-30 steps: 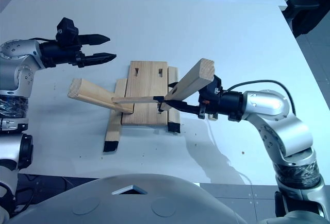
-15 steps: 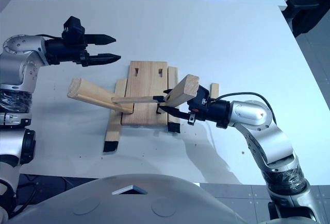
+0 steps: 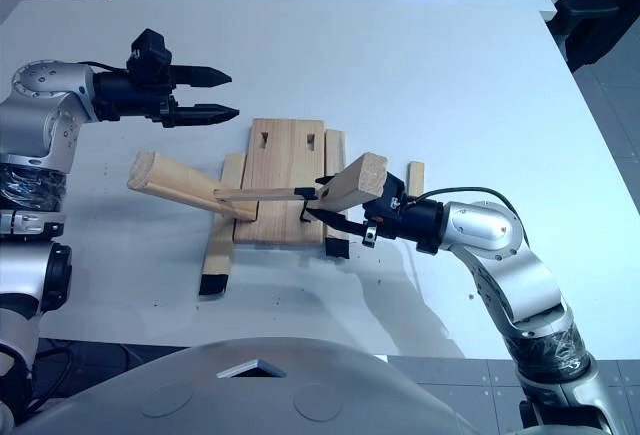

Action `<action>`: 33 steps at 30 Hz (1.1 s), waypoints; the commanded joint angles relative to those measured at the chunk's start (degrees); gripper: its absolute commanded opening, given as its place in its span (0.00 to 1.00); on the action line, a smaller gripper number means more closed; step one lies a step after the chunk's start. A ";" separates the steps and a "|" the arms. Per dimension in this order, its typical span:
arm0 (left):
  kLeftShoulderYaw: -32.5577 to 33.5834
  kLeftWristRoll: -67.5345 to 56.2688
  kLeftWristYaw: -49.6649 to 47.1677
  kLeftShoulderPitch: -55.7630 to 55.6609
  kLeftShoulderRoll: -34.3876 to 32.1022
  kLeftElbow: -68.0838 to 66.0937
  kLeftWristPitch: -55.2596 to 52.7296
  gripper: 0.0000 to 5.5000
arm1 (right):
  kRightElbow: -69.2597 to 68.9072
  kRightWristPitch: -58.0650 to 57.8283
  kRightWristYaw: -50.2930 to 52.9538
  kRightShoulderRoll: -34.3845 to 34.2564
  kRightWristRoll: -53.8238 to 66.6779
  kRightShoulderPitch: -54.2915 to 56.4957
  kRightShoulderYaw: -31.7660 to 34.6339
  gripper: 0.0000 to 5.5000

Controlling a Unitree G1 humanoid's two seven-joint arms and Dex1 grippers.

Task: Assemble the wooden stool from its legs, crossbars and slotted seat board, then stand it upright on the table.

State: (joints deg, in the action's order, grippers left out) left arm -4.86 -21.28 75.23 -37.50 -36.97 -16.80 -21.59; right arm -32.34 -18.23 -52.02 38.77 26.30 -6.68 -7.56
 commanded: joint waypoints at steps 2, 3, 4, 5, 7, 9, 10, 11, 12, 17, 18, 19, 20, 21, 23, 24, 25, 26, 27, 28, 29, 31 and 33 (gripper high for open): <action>-0.65 0.73 1.07 -0.65 0.05 -0.16 0.43 0.62 | 3.14 -2.70 -3.21 3.66 0.25 -2.57 -0.60 0.36; -0.61 0.74 1.13 -0.52 0.05 -0.04 0.39 0.62 | 3.51 -2.49 -3.37 3.83 0.20 -2.43 -0.60 0.36; -0.58 0.74 1.19 -0.38 0.11 0.16 0.31 0.62 | 3.83 -2.08 -3.52 4.16 -0.14 -2.30 -0.75 0.36; -0.56 0.72 1.20 -0.30 0.20 0.41 0.14 0.62 | 4.04 -1.85 -3.59 4.37 -0.29 -2.18 -0.82 0.36; -0.67 0.52 1.21 -0.42 0.56 0.93 -0.48 0.62 | 3.98 -1.66 -3.54 4.61 -0.27 -2.23 -0.84 0.36; -0.84 0.43 1.28 -0.56 0.83 1.35 -0.86 0.62 | 3.87 -1.64 -3.81 4.90 -0.44 -2.00 -1.37 0.36; -0.86 0.39 1.30 -0.56 0.89 1.60 -1.04 0.62 | 4.01 -1.58 -4.16 5.15 -0.75 -1.69 -1.82 0.36; -0.85 0.34 1.33 -0.51 0.92 1.90 -1.22 0.62 | 4.25 -1.56 -4.54 5.38 -0.95 -1.44 -2.19 0.36; -0.78 0.19 1.39 -0.38 0.87 2.32 -1.49 0.62 | 4.67 -1.53 -4.95 5.59 -1.16 -1.04 -2.65 0.36; -0.47 -1.23 1.05 0.40 0.97 6.43 -4.21 0.62 | 6.87 -1.15 -6.83 6.96 -1.50 0.26 -4.63 0.36; -0.24 -2.09 0.97 0.16 1.03 8.00 -5.47 0.62 | 7.32 -0.92 -7.13 7.20 -1.62 0.42 -4.91 0.36; 0.06 -2.99 0.84 -0.29 1.16 9.42 -6.83 0.62 | 7.56 -0.81 -7.30 7.37 -1.62 0.53 -5.03 0.36; 0.44 -4.06 0.57 -1.06 1.38 10.73 -8.43 0.62 | 7.72 -0.83 -7.44 7.50 -1.51 0.68 -5.05 0.36; 0.78 -4.97 0.37 -1.89 1.60 11.53 -9.68 0.62 | 7.79 -0.97 -7.55 7.59 -1.33 0.84 -5.04 0.36; 1.40 -6.88 -0.28 -3.95 2.13 12.94 -12.20 0.62 | 8.16 -1.26 -7.85 7.76 -1.11 1.37 -5.18 0.36; 1.56 -7.59 -0.60 -4.90 2.35 13.38 -13.11 0.62 | 8.34 -1.37 -7.97 7.82 -1.16 1.58 -5.38 0.36; 1.75 -8.28 -1.05 -5.69 2.53 13.90 -14.01 0.62 | 8.54 -1.48 -8.21 7.94 -1.26 1.82 -5.71 0.36; 1.86 -8.84 -1.37 -6.33 2.68 14.28 -14.66 0.62 | 8.62 -1.65 -8.44 8.06 -1.34 1.94 -6.12 0.36; 1.92 -9.34 -1.61 -6.85 2.79 14.61 -15.21 0.62 | 8.65 -1.86 -8.68 8.21 -1.32 2.02 -6.51 0.36; 1.89 -9.75 -1.64 -7.25 2.77 15.04 -15.49 0.62 | 8.78 -1.95 -8.90 8.38 -1.61 2.26 -7.18 0.36; 1.84 -10.09 -1.53 -7.44 2.62 15.59 -15.66 0.62 | 9.03 -2.00 -9.08 8.46 -1.87 2.60 -7.79 0.36; 1.75 -11.11 -1.08 -7.66 2.15 17.33 -16.45 0.62 | 9.99 -2.05 -9.31 8.30 -2.13 3.81 -8.79 0.36; 1.46 -12.52 0.60 -7.58 1.15 19.64 -17.49 0.62 | 10.62 -2.19 -9.26 8.07 -2.08 4.86 -9.27 0.36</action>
State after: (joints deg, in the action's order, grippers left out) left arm -3.21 -32.17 74.09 -44.15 -34.21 0.09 -37.76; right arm -25.64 -15.89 -59.48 44.70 28.81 0.26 -12.70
